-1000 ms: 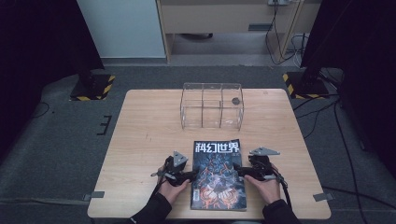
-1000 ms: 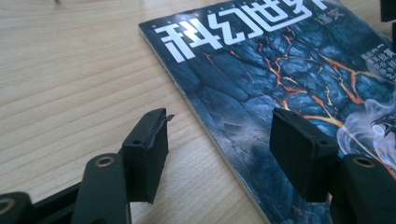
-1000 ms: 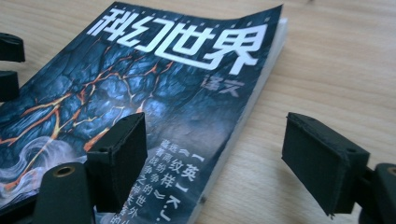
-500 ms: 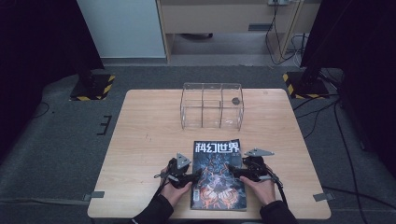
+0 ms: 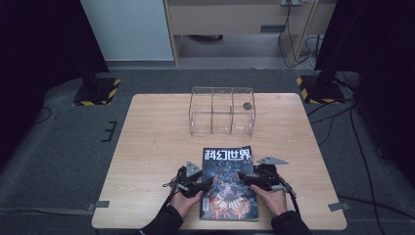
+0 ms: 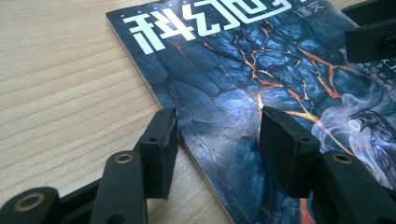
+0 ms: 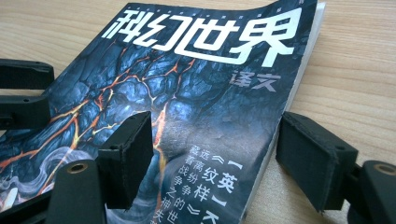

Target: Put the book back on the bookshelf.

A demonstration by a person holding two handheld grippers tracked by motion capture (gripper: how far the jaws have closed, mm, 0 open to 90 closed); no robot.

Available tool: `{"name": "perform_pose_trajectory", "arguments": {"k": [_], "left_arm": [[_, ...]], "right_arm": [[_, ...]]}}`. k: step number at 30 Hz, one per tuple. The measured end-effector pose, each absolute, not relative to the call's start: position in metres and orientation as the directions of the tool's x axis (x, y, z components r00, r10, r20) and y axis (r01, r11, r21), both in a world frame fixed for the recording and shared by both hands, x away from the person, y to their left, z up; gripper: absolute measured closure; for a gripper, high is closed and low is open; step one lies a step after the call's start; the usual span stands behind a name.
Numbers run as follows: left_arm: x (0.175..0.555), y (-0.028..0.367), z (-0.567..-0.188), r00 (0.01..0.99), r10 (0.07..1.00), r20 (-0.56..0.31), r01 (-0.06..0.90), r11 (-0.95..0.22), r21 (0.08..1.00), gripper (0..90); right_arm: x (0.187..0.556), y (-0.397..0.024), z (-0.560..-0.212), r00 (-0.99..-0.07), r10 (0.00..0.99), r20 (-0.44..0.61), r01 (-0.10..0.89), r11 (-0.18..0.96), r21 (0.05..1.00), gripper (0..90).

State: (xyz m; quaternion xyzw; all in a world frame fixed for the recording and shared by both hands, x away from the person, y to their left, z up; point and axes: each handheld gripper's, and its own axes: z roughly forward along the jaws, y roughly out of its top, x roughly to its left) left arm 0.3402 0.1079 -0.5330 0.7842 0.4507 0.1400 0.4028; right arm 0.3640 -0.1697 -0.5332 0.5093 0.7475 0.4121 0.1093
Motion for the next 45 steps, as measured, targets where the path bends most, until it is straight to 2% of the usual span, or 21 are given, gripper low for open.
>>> {"name": "perform_pose_trajectory", "arguments": {"k": [7, 14, 21, 25, 35, 45], "left_arm": [[0.340, 0.107, -0.533, 0.548, 0.824, -0.145, 0.596, -0.262, 0.759, 46.5], [0.339, 0.107, -0.533, 0.546, 0.825, -0.145, 0.597, -0.262, 0.759, 46.5], [0.339, 0.107, -0.533, 0.545, 0.826, -0.143, 0.595, -0.261, 0.760, 46.4], [0.339, 0.107, -0.534, 0.544, 0.827, -0.144, 0.594, -0.258, 0.762, 46.4], [0.339, 0.107, -0.534, 0.543, 0.827, -0.146, 0.595, -0.256, 0.762, 46.3], [0.339, 0.107, -0.534, 0.542, 0.827, -0.147, 0.595, -0.255, 0.762, 46.3]], "right_arm": [[0.366, -0.177, -0.534, -0.423, 0.843, 0.333, 0.697, 0.068, 0.714, 33.6], [0.365, -0.181, -0.533, -0.405, 0.838, 0.365, 0.701, 0.028, 0.713, 37.8], [0.363, -0.188, -0.524, -0.433, 0.782, 0.447, 0.672, -0.051, 0.739, 42.3], [0.361, -0.185, -0.522, -0.450, 0.788, 0.420, 0.657, -0.025, 0.753, 42.1], [0.364, -0.184, -0.534, -0.425, 0.830, 0.362, 0.684, 0.033, 0.729, 39.5], [0.365, -0.185, -0.537, -0.396, 0.822, 0.409, 0.706, -0.013, 0.708, 37.0]]}}
